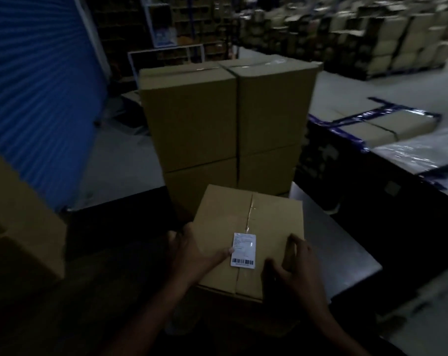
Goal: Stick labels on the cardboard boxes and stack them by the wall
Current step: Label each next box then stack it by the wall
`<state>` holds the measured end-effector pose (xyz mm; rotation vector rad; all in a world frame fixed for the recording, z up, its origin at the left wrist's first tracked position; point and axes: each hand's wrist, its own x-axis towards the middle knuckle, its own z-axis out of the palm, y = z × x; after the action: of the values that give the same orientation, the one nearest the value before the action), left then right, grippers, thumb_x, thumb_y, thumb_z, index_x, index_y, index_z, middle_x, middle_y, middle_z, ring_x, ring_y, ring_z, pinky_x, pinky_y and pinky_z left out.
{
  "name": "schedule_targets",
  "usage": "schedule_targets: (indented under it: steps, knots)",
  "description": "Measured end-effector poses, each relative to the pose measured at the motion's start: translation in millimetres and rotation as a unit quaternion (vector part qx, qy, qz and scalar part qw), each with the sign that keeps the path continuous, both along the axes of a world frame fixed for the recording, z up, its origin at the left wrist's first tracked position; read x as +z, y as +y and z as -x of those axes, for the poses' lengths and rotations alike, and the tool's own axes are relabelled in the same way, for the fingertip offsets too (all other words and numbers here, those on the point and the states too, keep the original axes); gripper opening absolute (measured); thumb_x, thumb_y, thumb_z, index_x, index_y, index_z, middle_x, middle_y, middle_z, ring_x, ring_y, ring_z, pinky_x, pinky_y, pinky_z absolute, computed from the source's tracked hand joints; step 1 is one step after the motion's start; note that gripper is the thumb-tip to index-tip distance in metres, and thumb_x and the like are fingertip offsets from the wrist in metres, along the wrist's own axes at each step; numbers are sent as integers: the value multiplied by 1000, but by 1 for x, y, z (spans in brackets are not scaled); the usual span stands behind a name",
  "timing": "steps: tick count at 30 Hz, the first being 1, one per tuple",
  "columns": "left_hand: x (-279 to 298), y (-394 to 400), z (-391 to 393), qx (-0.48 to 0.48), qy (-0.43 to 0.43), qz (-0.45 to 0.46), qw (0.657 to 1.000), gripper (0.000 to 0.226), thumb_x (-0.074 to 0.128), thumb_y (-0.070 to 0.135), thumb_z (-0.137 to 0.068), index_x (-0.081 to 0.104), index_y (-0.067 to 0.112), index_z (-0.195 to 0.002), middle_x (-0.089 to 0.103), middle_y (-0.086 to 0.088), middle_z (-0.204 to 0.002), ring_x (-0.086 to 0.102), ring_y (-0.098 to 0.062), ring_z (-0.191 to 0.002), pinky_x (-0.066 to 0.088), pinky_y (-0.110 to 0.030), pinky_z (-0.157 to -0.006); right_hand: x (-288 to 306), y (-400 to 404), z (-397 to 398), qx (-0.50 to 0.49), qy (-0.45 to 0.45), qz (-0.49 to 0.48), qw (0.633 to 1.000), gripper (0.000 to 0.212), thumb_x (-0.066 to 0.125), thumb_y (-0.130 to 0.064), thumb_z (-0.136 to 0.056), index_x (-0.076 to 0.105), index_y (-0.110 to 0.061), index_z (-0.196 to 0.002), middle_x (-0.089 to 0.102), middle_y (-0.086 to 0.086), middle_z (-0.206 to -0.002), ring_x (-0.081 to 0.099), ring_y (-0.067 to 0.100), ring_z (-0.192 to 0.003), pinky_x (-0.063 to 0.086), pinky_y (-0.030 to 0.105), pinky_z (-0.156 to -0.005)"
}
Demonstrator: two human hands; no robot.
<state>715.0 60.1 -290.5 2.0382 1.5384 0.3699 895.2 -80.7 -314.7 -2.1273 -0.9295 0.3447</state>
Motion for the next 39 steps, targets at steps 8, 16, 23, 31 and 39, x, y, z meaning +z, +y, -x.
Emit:
schedule_targets:
  steps: [8,16,23,31,39]
  knots:
    - [-13,8,-78,-162,30,-62,984,127,46,98,-38,37,18,-137,45,-3,-141,32,-24,-128,37,-36,-103,-9,-32,-42,-138,-32,33,989,80,76,-37,-75,39,-6,-139,46,14,-135,43,28,-125,40,38,-100]
    - [-16,13,-128,-244,15,-64,968,132,59,93,-47,19,23,-151,33,3,-153,26,-22,-136,38,-41,-105,-14,-39,-69,-212,-49,63,974,82,72,-45,-77,36,-6,-140,44,17,-137,41,30,-126,39,38,-100]
    - [-16,25,-156,-285,33,-80,955,131,62,89,-57,14,17,-155,25,-5,-159,23,-26,-144,30,-43,-111,-4,-31,-68,-193,-262,40,945,49,69,-31,-79,55,-12,-123,46,12,-138,43,29,-126,43,45,-97]
    - [-23,33,-166,-304,27,-113,946,141,43,104,-42,16,21,-153,31,-4,-156,32,-24,-140,36,-42,-110,9,-11,-99,-51,-187,70,979,51,62,-40,-74,60,-15,-118,60,3,-109,50,24,-102,43,38,-86]
    - [-14,48,-181,-336,32,-84,938,137,59,96,-46,12,28,-155,28,0,-159,29,-22,-142,32,-38,-112,6,0,-129,-11,-182,74,980,34,64,-49,-73,64,-29,-100,50,-6,-94,43,15,-93,39,32,-78]
